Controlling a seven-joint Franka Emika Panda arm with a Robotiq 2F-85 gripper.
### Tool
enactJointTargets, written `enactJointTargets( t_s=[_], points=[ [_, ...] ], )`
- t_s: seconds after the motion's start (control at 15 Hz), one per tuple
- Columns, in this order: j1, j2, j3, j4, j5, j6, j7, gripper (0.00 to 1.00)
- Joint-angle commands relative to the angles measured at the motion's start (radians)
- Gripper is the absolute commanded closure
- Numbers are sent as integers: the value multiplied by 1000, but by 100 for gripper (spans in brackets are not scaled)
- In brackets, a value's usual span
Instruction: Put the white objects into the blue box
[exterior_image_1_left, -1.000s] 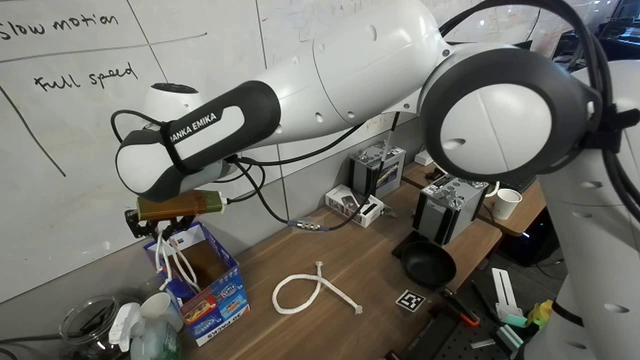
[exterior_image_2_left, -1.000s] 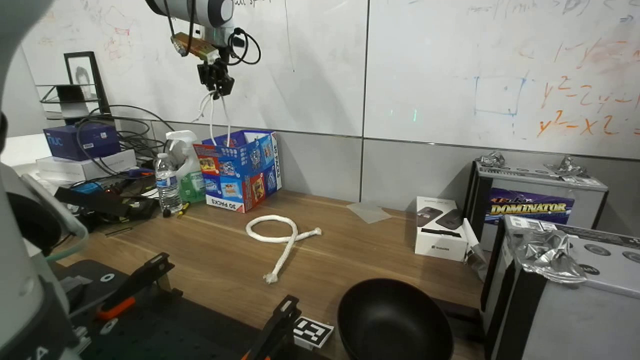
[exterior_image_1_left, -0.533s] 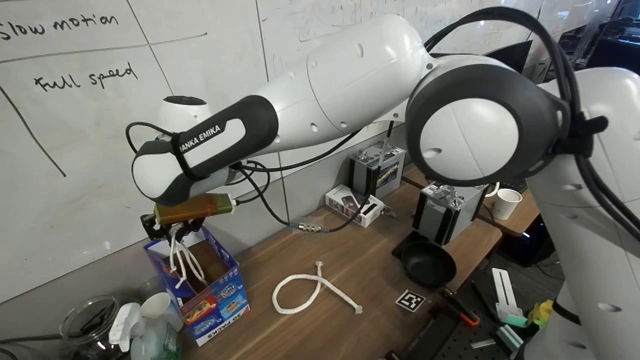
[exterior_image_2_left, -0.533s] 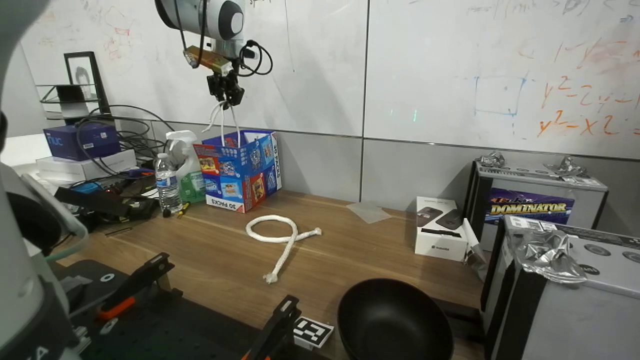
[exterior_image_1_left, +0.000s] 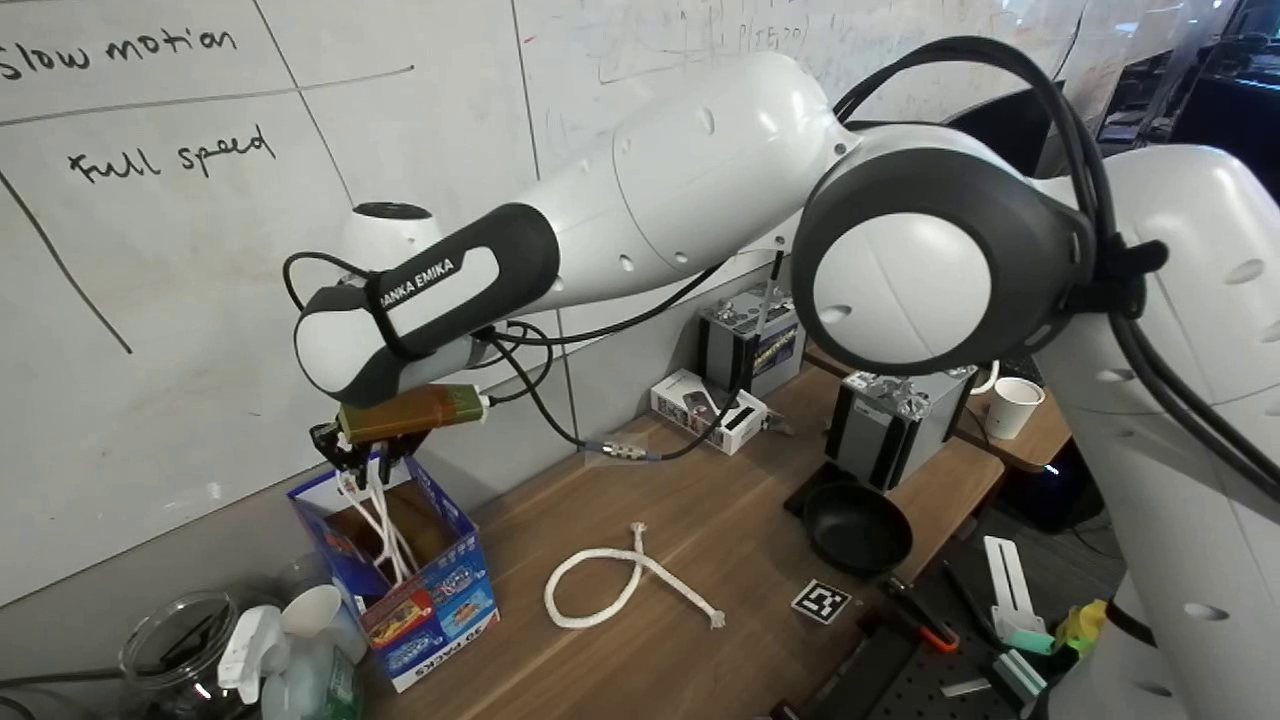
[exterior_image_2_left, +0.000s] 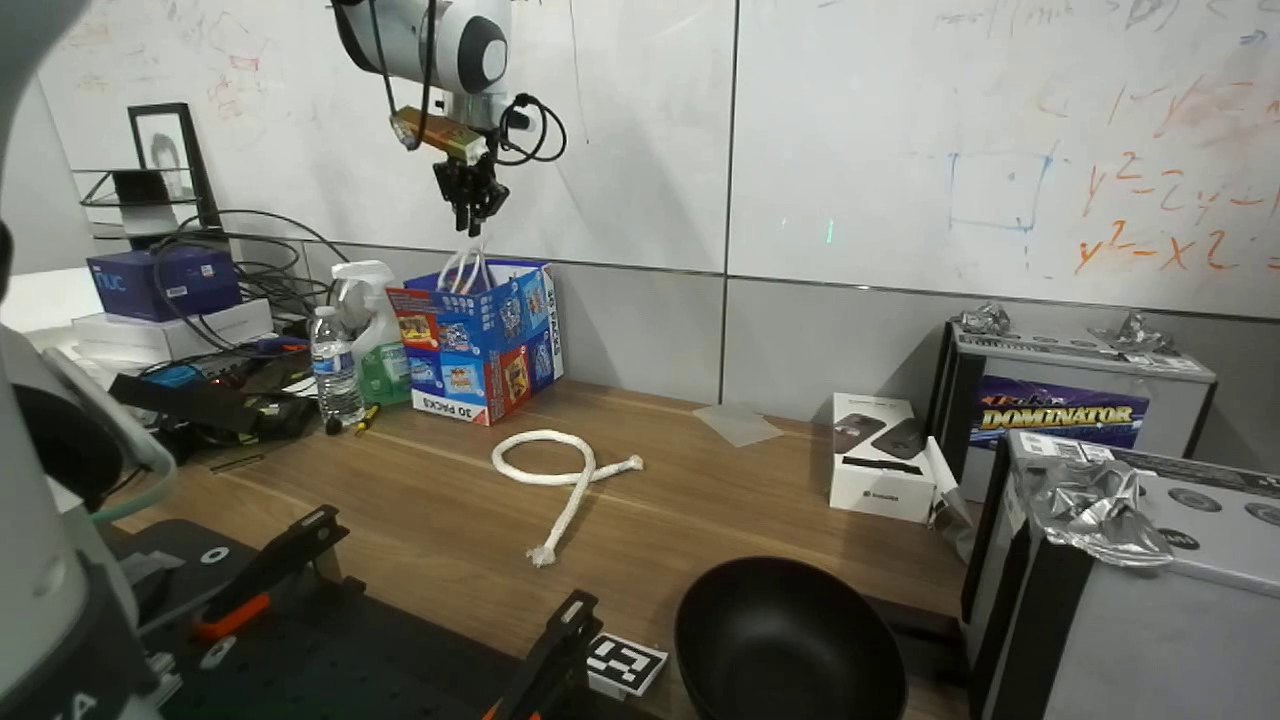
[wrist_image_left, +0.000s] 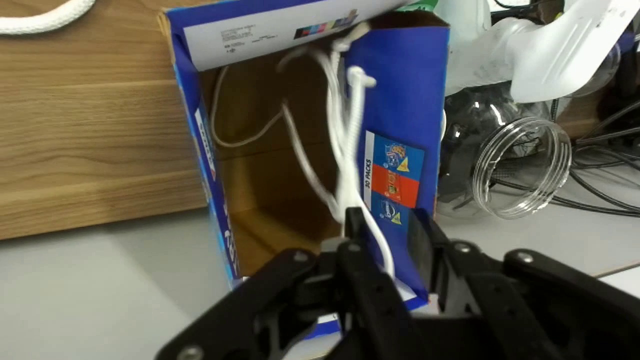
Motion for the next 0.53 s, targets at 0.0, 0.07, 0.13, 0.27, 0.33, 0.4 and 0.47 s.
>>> enactJointTargets(
  t_s=[0.0,0.07,0.13,0.27,0.33,0.4,0.47],
  points=[
    [-4,16,-5,47,-7,-43,-21,47],
    [-5,13,-10,45,-11,-48,-22,37],
    [-6,4,-15,38,-17,-64,-21,30],
    [-4,-15,-36,37,-46,-138,-19,14],
    [-5,-25,-45,35,-66,-180,-27,6],
    [-5,-45,-57,29,-93,-237,-28,0],
    [-7,-62,-67,24,-118,-287,-34,0]
  ],
)
